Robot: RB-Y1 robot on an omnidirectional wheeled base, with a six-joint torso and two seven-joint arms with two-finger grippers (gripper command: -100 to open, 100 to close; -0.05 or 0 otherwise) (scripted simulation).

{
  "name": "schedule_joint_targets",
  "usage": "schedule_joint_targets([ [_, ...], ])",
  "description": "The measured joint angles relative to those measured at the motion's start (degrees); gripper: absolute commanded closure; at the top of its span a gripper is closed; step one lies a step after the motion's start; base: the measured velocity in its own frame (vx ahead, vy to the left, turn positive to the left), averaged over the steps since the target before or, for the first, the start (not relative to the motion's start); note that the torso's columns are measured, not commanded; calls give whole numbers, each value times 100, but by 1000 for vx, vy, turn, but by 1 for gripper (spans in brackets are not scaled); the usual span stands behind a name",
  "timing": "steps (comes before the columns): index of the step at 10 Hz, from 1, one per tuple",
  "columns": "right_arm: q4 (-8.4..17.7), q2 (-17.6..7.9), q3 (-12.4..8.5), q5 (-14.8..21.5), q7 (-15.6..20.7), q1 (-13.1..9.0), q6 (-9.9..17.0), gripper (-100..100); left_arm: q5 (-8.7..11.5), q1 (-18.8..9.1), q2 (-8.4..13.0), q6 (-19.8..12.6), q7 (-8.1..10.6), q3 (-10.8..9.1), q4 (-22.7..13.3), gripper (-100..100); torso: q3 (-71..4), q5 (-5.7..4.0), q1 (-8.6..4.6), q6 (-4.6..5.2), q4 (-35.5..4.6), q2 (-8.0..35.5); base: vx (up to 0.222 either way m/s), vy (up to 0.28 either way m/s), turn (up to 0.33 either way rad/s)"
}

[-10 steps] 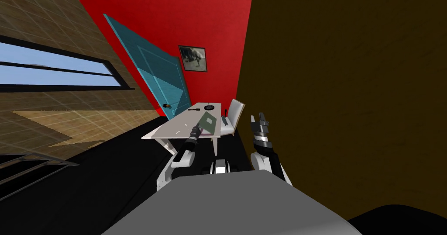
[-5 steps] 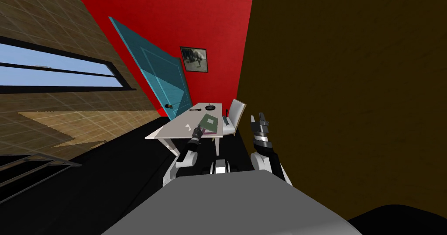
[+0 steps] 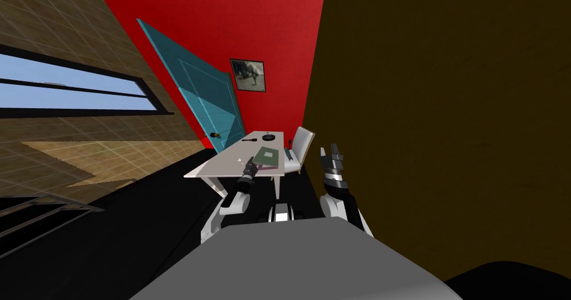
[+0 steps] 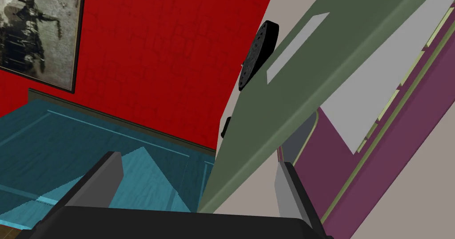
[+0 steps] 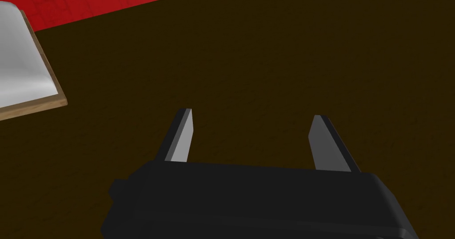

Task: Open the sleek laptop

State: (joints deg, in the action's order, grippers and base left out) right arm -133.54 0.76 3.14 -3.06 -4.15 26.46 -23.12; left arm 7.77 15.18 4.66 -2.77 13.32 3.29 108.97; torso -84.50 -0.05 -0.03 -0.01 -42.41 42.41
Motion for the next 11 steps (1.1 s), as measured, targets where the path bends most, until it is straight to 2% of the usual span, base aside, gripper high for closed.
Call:
schedule_joint_targets([
  [5, 0, 0, 0, 0, 0, 0, 0, 0, 55, 136, 128, -562, 80, -55, 692, -100, 1, 2, -1, 1, 1, 0, 17, -8, 11],
  [6, 0, 0, 0, 0, 0, 0, 0, 0, 55, 143, 133, -596, 82, -59, 704, 0, 2, 4, 2, 3, 2, 1, 0, 0, 0],
  [11, 0, 0, 0, 0, 0, 0, 0, 0, 56, 145, 132, -601, 81, -53, 694, 0, -8, 7, 7, -1, 14, -14, 0, 0, 0],
])
